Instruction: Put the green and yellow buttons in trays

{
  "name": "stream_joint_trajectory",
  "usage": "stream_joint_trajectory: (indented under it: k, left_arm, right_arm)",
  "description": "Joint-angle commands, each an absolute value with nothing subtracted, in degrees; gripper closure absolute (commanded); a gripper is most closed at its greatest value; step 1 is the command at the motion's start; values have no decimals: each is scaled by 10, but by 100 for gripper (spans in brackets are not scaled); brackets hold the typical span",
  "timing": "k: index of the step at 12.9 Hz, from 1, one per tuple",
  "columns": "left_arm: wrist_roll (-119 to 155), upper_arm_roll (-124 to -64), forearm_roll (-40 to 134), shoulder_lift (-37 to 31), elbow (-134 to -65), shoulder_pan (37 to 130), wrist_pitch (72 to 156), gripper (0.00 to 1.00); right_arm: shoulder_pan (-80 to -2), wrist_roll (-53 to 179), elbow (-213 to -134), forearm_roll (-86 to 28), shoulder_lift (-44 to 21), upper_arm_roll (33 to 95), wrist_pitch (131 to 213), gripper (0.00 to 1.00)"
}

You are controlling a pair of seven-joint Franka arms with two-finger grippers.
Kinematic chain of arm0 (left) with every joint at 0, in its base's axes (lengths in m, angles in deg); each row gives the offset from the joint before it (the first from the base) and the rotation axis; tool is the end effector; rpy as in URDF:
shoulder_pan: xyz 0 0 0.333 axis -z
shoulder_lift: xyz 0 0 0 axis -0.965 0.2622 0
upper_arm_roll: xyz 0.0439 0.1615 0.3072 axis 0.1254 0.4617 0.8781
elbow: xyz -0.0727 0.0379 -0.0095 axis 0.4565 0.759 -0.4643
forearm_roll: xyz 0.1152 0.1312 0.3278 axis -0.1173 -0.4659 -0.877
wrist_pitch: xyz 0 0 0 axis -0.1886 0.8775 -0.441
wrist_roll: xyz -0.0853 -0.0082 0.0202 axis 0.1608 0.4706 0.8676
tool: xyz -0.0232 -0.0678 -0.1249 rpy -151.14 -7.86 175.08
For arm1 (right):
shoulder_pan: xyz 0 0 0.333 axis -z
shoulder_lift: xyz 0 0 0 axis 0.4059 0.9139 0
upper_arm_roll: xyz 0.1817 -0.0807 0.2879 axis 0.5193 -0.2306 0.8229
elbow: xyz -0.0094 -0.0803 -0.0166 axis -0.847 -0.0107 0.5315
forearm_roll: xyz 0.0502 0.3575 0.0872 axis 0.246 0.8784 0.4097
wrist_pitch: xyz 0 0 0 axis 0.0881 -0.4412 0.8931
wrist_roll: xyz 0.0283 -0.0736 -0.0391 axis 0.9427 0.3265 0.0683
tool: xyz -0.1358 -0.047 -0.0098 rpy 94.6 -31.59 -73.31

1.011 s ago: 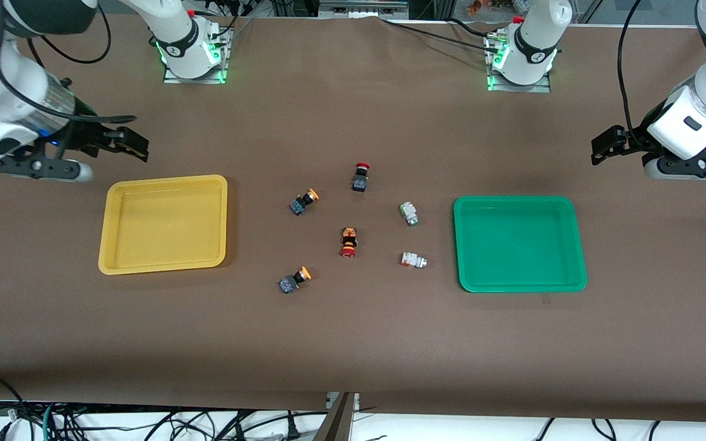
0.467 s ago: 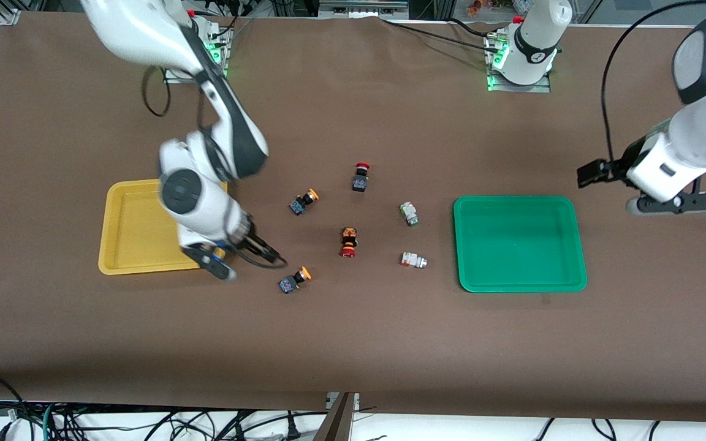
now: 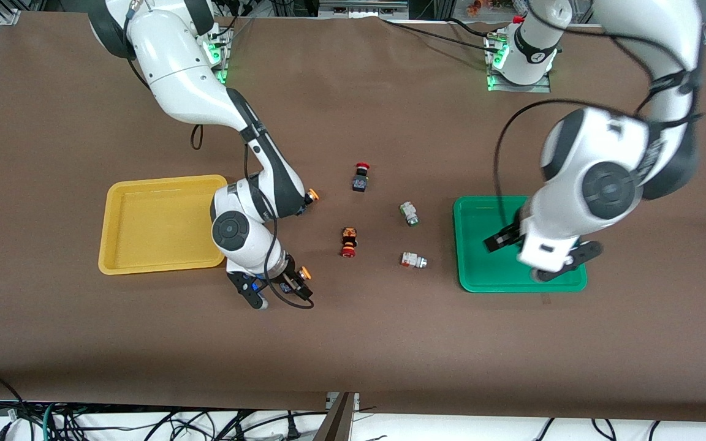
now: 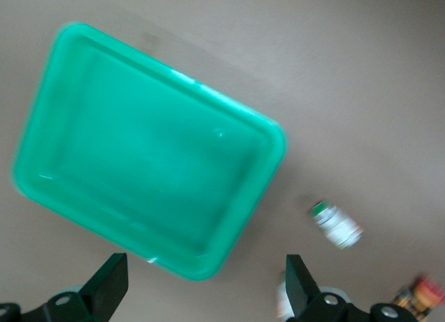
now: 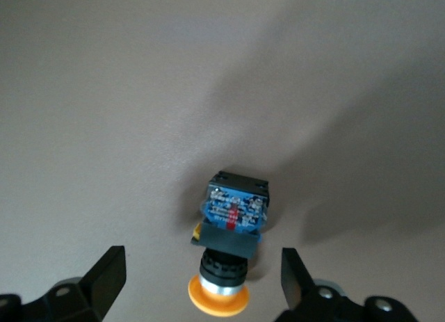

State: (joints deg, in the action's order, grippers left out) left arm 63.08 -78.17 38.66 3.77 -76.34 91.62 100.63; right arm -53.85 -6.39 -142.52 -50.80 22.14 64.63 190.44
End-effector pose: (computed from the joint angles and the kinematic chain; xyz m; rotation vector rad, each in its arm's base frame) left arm 0.6620 -0.2227 0.3908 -2.9716 -0.8780 0.1563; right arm 0.7042 0.3663 0.1923 -2.6877 1.1561 -0.0201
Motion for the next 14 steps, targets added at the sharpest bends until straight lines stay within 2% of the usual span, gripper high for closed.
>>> stream_joint_trajectory:
  k: [1,2,4,6,9,10,11,12,13,14]
  left_arm:
    - [792,-775,388,110,-717,963,1070,0]
    - [876,-775,388,131,-717,984,1107,0]
    - [1018,-773,382,175,-718,1020,1176,0]
    - [1111,-772,381,198,-723,1032,1206,0]
    - [1122,-769,378,233,-726,1037,1227,0]
    - [1122,-769,378,235,-730,1038,1249,1]
    - [1122,-770,378,239,-735,1039,1256,22]
    - [1116,-769,377,241,-736,1041,1256,63]
    - [1112,-769,376,239,-736,1038,1254,94]
    - [1096,-768,376,236,-736,1036,1249,100]
  right_arm:
    - [-534,-66,-1404,-493,243,650,1905,35]
    - [-534,-65,-1404,-492,246,650,1905,49]
    - [-531,-59,-1404,-492,248,650,1905,68]
    - [-526,-42,-1404,-492,233,652,1868,100]
    - [-487,77,-1408,-492,172,649,1722,100]
    - [-479,128,-1434,-494,138,637,1670,100]
    - [-475,183,-1475,-499,101,616,1645,100]
    - [-475,245,-1543,-502,56,591,1644,100]
    - [-475,315,-1618,-502,15,565,1657,100]
    - [-475,383,-1689,-502,-15,540,1686,100]
